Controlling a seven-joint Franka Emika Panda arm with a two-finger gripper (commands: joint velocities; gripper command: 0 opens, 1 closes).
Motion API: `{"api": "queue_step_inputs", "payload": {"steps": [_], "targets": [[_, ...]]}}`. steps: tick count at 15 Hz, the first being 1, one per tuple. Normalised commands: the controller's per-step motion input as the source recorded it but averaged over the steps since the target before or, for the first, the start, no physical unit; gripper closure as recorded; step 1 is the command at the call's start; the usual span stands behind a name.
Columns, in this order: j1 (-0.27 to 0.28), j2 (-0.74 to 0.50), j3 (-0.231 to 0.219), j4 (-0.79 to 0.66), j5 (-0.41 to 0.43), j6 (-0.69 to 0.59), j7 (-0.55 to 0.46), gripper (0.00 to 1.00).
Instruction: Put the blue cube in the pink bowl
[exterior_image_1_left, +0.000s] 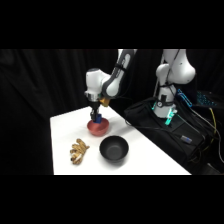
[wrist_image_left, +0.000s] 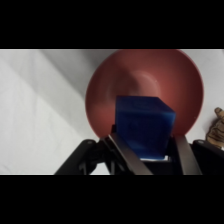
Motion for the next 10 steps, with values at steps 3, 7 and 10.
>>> {"api": "queue_step_inputs", "payload": {"steps": [3,7,10], "targets": [[0.080,0.07,-0.006,-0.10,0.178,0.29,0.03,0.67],[0.071,0.02,-0.060,-0.01,0.122,0.22,0.02,0.09],[0.098,-0.01,-0.150,0.08,0.023,0.09,0.05,0.00]]}}
